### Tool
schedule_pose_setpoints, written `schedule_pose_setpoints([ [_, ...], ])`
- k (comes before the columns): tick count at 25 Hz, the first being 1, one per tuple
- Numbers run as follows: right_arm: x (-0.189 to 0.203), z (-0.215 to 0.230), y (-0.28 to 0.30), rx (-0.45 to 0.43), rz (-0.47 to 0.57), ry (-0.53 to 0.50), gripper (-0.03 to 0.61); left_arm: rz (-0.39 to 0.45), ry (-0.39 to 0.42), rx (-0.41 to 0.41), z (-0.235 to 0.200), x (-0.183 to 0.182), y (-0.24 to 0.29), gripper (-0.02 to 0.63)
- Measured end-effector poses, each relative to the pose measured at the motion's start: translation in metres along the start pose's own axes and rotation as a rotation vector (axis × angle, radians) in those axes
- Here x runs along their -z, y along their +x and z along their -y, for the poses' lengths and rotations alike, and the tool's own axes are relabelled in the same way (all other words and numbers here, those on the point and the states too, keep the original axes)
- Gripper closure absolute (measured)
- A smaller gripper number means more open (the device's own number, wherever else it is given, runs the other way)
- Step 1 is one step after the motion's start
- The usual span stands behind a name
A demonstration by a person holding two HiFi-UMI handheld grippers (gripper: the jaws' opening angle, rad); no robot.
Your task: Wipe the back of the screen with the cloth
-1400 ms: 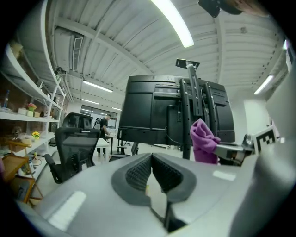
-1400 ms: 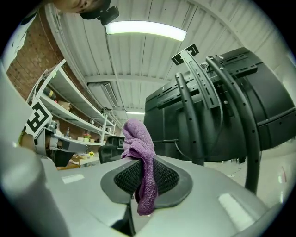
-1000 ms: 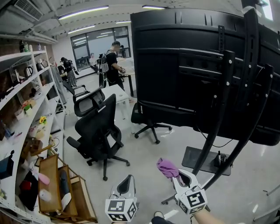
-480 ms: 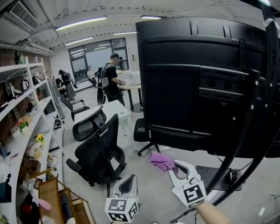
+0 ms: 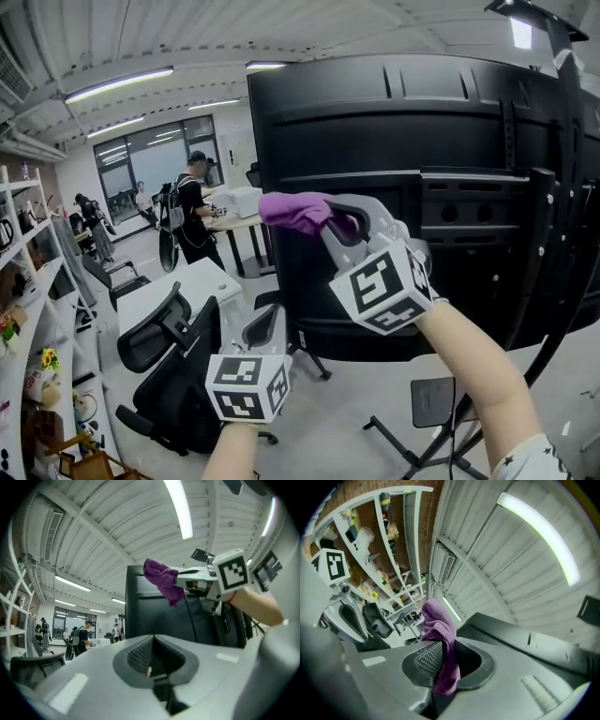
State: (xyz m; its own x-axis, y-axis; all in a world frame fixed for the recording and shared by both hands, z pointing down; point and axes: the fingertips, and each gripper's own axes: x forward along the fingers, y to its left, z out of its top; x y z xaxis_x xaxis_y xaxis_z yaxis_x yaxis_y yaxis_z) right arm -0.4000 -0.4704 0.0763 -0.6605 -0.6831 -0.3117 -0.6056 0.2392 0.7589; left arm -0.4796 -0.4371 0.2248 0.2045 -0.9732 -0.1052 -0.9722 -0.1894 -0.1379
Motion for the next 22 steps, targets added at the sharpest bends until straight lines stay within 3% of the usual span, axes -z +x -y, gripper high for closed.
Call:
schedule_pose_setpoints([
  [6,-0.045,0.123,0.061,0.336,-0.107,-0.462,0.528,0.074,-0.015,0.040,-0.020,-0.054,0.051,0.606],
  [9,-0.054,0.164,0.080,0.448,-0.188,-0.578,0.528,0.077,-0.028,0.045,-0.024,-0.059,0.066,0.606],
  [11,-0.052,0.179,0.092,0.471,-0.246,-0.622,0.528,0.074,-0.037,0.050,-0.025,-0.058,0.072,0.606],
  [15,-0.033,0.179,0.111,0.429,-0.332,-0.644,0.528,0.073,-0.018,0.033,-0.030,-0.054,0.074,0.606],
  [22,-0.009,0.148,0.108,0.399,-0.343,-0.613,0.528,0.067,-0.003,0.022,-0.034,-0.051,0.069,0.606],
])
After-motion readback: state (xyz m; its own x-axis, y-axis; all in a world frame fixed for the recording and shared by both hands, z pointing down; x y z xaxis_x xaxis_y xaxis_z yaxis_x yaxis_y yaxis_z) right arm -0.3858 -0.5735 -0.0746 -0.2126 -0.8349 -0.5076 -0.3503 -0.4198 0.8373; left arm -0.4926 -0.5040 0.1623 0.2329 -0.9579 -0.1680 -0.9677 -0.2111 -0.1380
